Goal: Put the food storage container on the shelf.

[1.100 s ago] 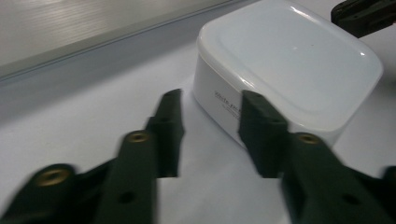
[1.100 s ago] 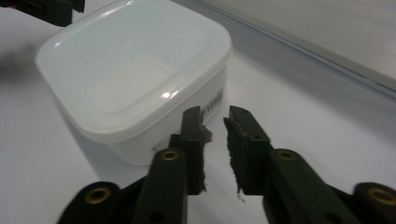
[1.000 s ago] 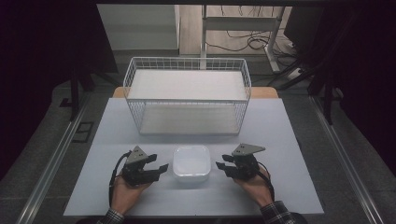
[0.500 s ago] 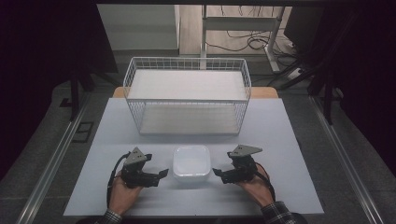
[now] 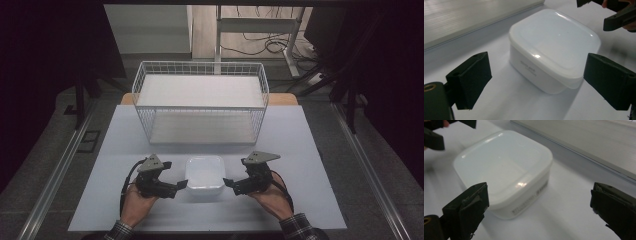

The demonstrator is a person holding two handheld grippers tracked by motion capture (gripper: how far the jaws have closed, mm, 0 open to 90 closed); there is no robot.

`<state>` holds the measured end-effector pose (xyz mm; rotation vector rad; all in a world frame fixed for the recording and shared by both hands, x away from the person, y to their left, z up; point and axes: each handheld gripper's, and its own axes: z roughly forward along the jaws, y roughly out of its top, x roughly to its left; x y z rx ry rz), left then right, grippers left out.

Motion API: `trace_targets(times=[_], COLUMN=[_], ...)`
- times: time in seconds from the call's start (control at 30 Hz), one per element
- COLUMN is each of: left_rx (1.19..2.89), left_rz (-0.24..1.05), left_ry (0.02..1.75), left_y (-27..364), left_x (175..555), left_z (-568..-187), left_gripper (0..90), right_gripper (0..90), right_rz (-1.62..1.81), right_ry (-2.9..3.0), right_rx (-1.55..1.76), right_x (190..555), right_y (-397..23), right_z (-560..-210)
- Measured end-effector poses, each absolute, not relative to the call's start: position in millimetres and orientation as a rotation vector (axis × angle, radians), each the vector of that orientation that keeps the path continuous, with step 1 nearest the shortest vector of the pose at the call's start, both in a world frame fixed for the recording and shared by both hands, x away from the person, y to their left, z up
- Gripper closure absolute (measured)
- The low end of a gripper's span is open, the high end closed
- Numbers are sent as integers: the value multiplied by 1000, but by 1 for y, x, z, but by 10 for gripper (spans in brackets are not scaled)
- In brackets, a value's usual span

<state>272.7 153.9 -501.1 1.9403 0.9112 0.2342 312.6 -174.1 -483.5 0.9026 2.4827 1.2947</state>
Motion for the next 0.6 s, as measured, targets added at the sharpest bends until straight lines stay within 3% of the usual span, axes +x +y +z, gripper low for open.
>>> trace_targets(times=[0.37,0.6], left_rx=[1980,1995], left_rz=[169,133], left_ry=[879,910], left_y=[136,128], left_x=[287,303], left_z=[-500,-502], left_gripper=[66,68], right_gripper=[100,95], right_rz=[1274,1228], right_ry=[2552,2604], right_rx=[894,912], right_x=[317,334], right_y=[-152,-138], right_z=[-479,-481])
